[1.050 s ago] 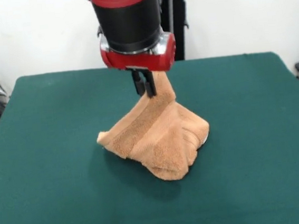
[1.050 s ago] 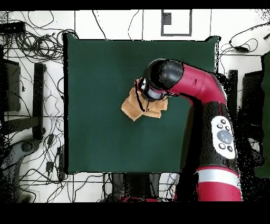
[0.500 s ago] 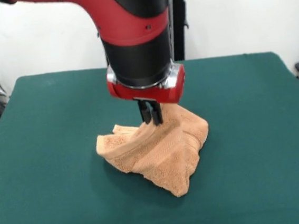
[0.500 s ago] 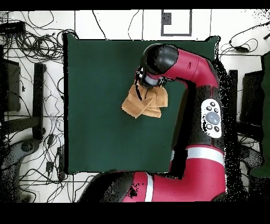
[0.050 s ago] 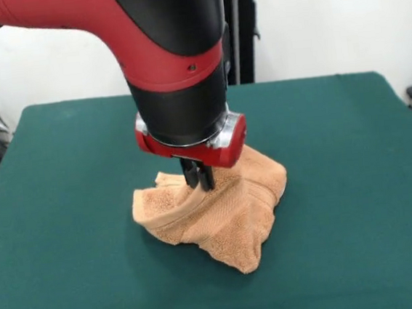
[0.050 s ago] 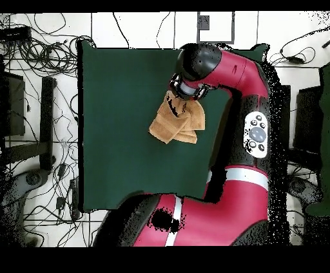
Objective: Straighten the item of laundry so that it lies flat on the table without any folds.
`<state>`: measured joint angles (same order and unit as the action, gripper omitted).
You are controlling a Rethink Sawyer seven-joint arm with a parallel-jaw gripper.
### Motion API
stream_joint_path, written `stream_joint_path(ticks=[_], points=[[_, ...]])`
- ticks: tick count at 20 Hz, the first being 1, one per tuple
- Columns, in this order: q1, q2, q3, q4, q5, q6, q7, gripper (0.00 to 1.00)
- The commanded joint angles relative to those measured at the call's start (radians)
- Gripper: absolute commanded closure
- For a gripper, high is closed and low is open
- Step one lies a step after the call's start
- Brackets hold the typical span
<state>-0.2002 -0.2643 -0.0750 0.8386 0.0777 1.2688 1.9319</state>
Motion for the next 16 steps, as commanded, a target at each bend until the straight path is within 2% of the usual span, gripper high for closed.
stream_joint_path(ticks=[1,6,11,16], points=[[0.068,0.076,-0.016,-0.186,0.036,0.184,0.385,1.00],[0.073,0.150,-0.034,-0.349,0.030,0.300,0.423,1.00],[0.080,0.258,-0.071,-0.575,0.041,0.432,0.471,1.00],[0.091,0.331,-0.143,-0.714,0.063,0.466,0.538,1.00]])
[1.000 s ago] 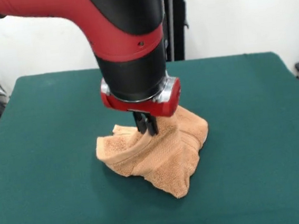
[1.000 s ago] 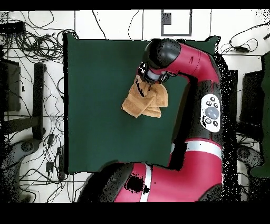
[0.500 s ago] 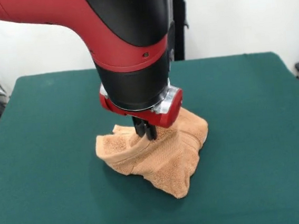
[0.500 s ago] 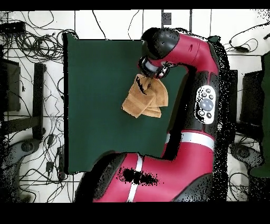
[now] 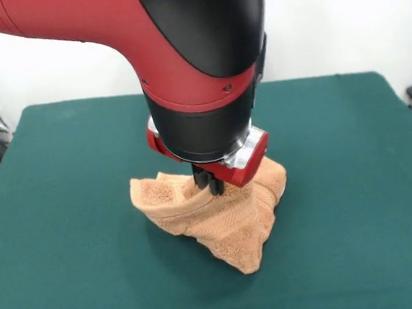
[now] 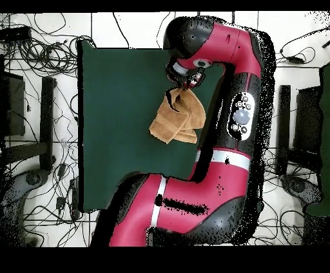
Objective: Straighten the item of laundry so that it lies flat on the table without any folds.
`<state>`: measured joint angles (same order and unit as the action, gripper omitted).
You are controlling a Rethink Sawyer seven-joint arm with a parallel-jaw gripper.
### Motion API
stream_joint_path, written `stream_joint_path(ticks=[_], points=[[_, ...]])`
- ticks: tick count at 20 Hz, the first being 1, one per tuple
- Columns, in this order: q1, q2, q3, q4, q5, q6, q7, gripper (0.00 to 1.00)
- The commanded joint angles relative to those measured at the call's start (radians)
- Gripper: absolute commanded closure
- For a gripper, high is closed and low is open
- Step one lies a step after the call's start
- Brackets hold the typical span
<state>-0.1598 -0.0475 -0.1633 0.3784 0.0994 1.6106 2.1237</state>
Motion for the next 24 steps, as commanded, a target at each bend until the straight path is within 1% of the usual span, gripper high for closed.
stream_joint_path(ticks=[1,3,5,10,14,16,18,20,21,23,24], points=[[0.056,0.120,-0.078,-0.268,0.044,0.122,0.378,1.00],[0.065,0.121,-0.110,-0.275,0.044,0.111,0.419,1.00],[0.078,0.108,-0.119,-0.250,0.034,0.083,0.464,1.00],[0.114,0.093,-0.155,-0.203,0.009,0.030,0.637,1.00],[0.141,0.075,-0.174,-0.172,-0.003,0.015,0.702,1.00],[0.158,0.061,-0.175,-0.145,-0.014,-0.013,0.713,1.00],[0.181,0.021,-0.144,-0.062,-0.023,-0.086,0.640,1.00],[0.202,-0.034,-0.096,0.067,-0.024,-0.180,0.533,1.00],[0.211,-0.052,-0.083,0.114,-0.023,-0.223,0.516,1.00],[0.221,-0.062,-0.071,0.161,-0.024,-0.309,0.535,1.00],[0.220,-0.059,-0.071,0.162,-0.019,-0.318,0.541,1.00]])
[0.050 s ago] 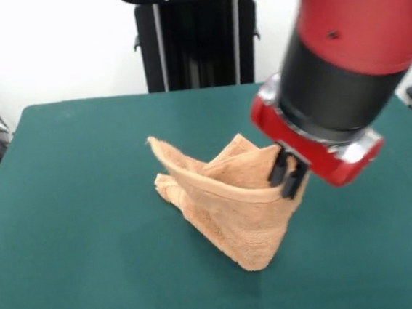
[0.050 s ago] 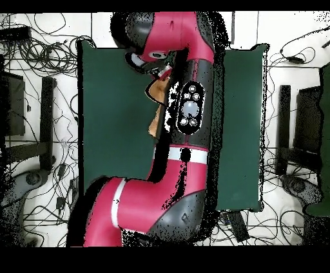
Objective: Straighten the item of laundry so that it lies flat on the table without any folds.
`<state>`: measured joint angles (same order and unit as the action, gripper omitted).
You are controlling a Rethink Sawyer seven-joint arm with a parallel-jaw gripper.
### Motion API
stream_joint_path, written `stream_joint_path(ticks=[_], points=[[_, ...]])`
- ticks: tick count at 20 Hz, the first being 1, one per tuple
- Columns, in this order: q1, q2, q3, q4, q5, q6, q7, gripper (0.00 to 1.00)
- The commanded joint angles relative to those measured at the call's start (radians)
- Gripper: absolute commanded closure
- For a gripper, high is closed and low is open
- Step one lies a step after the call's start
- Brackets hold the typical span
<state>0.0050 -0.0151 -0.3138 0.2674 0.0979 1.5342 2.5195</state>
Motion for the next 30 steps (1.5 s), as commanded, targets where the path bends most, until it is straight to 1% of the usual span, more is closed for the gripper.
stream_joint_path(ticks=[1,5,10,22,24,27,30], points=[[0.055,-0.088,0.080,0.274,-0.013,-0.251,0.151,1.00],[0.045,-0.070,0.071,0.254,0.002,-0.266,0.157,1.00],[0.032,-0.050,0.070,0.227,0.014,-0.258,0.132,1.00],[0.043,-0.067,0.082,0.271,0.016,-0.243,0.079,1.00],[0.046,-0.097,0.095,0.330,0.012,-0.281,0.032,1.00],[0.047,-0.147,0.125,0.442,0.012,-0.370,-0.036,1.00],[0.047,-0.174,0.139,0.504,0.016,-0.423,-0.031,1.00]])
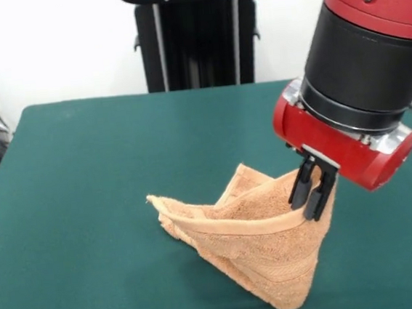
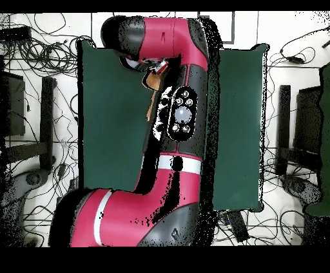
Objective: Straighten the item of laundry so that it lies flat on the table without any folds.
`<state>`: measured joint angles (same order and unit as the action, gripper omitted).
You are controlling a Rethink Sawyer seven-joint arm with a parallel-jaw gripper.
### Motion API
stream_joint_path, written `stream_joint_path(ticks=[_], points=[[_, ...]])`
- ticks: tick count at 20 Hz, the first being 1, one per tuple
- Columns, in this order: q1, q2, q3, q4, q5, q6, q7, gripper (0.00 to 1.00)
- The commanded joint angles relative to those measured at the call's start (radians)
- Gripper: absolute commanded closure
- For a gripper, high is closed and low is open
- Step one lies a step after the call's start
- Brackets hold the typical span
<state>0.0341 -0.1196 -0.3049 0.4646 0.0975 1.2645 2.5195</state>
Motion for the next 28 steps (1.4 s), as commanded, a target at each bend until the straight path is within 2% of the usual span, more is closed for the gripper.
stream_joint_path(ticks=[1,6,15,18,19,24,28], points=[[0.018,-0.077,0.133,0.323,0.017,-0.161,-0.040,1.00],[0.024,-0.120,0.144,0.430,0.003,-0.244,-0.074,1.00],[0.013,-0.245,0.191,0.692,-0.037,-0.460,-0.164,1.00],[0.006,-0.271,0.206,0.746,-0.054,-0.488,-0.184,1.00],[-0.001,-0.281,0.216,0.764,-0.069,-0.493,-0.181,0.00],[-0.036,-0.331,0.271,0.874,-0.111,-0.615,-0.257,0.00],[-0.064,-0.375,0.306,0.942,-0.158,-0.645,-0.274,0.00]])
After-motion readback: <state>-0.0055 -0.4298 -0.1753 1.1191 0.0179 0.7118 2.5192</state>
